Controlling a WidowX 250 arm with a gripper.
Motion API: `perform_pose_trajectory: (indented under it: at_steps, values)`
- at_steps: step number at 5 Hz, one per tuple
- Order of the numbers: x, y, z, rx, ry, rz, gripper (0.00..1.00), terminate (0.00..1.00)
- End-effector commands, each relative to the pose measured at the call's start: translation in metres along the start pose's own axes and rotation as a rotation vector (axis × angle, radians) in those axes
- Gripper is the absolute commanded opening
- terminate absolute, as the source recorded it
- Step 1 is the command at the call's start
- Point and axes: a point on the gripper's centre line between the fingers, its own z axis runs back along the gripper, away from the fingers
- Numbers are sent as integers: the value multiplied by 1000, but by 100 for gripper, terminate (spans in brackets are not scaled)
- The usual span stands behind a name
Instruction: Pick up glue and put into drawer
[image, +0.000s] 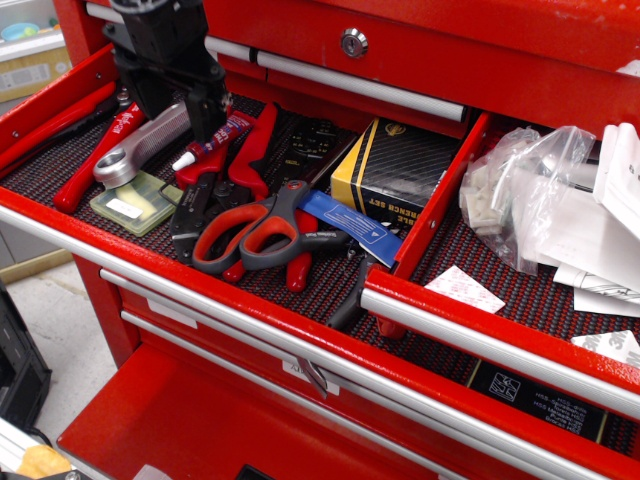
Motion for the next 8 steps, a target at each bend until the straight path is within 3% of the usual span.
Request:
perform_pose_trajectory:
  at_steps: [1,2,3,4,6,7,8]
  values:
    - [4,7,-10,20,-76,-43,100,0]
    - [6,2,-15,-48,-68,-76,100,0]
    - [3,-8,-21,-55,-72,-78,100,0]
    - [2,-12,-18,-83,-48,-77,0,0]
    - [5,-21,-12,-100,-35,-58,0,0]
    - [6,-33,6,-93,-13,-40,0,0]
    - [13,-69,53,-85,16,-12,0,0]
